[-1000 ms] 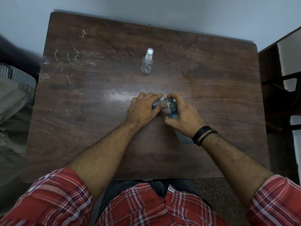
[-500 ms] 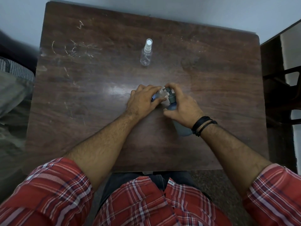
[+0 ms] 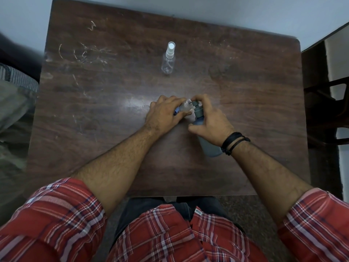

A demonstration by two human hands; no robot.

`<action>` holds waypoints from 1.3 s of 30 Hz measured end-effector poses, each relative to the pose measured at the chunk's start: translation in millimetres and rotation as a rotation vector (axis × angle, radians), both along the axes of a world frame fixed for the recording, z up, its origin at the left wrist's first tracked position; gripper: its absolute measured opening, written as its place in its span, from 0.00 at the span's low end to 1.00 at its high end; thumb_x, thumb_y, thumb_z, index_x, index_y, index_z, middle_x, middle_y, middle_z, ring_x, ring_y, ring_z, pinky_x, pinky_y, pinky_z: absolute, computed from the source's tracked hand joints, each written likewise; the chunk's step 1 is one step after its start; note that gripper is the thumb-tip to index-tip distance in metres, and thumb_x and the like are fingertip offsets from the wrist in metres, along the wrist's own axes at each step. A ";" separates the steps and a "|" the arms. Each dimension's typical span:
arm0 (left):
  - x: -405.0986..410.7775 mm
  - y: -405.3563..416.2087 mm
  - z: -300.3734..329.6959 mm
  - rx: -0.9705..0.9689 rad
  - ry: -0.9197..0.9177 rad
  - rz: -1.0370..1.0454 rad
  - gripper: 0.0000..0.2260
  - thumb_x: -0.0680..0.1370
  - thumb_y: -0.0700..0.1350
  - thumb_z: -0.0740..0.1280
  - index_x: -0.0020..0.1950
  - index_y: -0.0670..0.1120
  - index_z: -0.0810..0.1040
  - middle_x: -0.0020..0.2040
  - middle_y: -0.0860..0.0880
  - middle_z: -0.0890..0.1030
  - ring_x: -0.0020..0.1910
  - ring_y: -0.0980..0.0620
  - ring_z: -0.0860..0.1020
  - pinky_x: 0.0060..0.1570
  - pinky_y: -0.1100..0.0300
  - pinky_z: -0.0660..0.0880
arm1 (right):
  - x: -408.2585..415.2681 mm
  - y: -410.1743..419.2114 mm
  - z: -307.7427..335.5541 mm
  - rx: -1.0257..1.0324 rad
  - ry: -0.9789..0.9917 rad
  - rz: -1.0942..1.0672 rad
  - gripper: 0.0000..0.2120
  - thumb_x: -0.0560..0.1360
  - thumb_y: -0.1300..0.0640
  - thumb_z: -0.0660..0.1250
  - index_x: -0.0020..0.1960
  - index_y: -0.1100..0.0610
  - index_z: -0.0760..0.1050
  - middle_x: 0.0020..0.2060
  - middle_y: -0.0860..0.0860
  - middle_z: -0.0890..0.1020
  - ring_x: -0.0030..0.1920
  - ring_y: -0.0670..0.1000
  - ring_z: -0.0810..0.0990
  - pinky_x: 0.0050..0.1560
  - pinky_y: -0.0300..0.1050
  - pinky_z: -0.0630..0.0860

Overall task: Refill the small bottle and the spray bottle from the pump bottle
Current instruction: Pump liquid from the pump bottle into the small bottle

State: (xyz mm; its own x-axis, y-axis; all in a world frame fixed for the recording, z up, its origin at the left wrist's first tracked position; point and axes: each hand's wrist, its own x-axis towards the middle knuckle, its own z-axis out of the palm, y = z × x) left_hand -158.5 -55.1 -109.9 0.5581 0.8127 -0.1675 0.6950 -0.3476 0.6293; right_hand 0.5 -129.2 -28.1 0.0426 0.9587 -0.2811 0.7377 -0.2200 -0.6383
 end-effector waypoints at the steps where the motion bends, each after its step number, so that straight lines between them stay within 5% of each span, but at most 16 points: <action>1: -0.1 -0.1 0.0 -0.001 0.002 -0.004 0.24 0.79 0.64 0.59 0.71 0.55 0.73 0.64 0.56 0.77 0.63 0.50 0.70 0.59 0.50 0.63 | -0.1 0.6 0.3 0.001 0.008 -0.008 0.29 0.67 0.58 0.73 0.64 0.51 0.65 0.45 0.47 0.80 0.41 0.50 0.79 0.41 0.42 0.73; 7: 0.8 -1.1 1.9 -0.010 -0.014 0.013 0.24 0.79 0.63 0.59 0.72 0.54 0.73 0.64 0.55 0.77 0.63 0.50 0.70 0.59 0.50 0.64 | 2.1 4.1 2.6 -0.004 -0.006 0.023 0.32 0.67 0.57 0.74 0.67 0.51 0.64 0.44 0.44 0.77 0.38 0.42 0.76 0.37 0.35 0.68; 12: 1.0 -1.9 1.0 0.002 0.000 -0.007 0.23 0.79 0.63 0.59 0.71 0.56 0.73 0.64 0.56 0.77 0.63 0.50 0.70 0.58 0.52 0.62 | 1.9 3.0 1.4 -0.023 0.019 0.009 0.29 0.67 0.57 0.74 0.63 0.50 0.65 0.47 0.49 0.80 0.42 0.50 0.80 0.41 0.44 0.75; 18: 0.3 -0.8 0.9 -0.005 0.008 -0.005 0.25 0.78 0.65 0.57 0.71 0.55 0.73 0.65 0.56 0.77 0.63 0.50 0.70 0.58 0.51 0.63 | 0.9 1.4 2.6 -0.029 0.007 0.029 0.31 0.68 0.57 0.74 0.67 0.49 0.64 0.47 0.48 0.79 0.41 0.47 0.78 0.39 0.37 0.71; 39: 1.4 -1.6 4.0 -0.015 0.002 -0.001 0.26 0.77 0.65 0.57 0.72 0.54 0.72 0.65 0.55 0.77 0.63 0.50 0.70 0.57 0.53 0.60 | 2.8 4.0 5.2 -0.039 0.010 0.008 0.32 0.66 0.56 0.74 0.66 0.48 0.64 0.46 0.47 0.80 0.41 0.48 0.79 0.40 0.40 0.73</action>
State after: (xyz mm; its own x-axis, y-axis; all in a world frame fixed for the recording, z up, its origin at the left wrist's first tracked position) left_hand -157.1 -56.6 -105.9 0.5584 0.8096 -0.1809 0.6961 -0.3387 0.6330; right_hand 3.3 -125.2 -22.9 0.0319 0.9473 -0.3186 0.7333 -0.2387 -0.6366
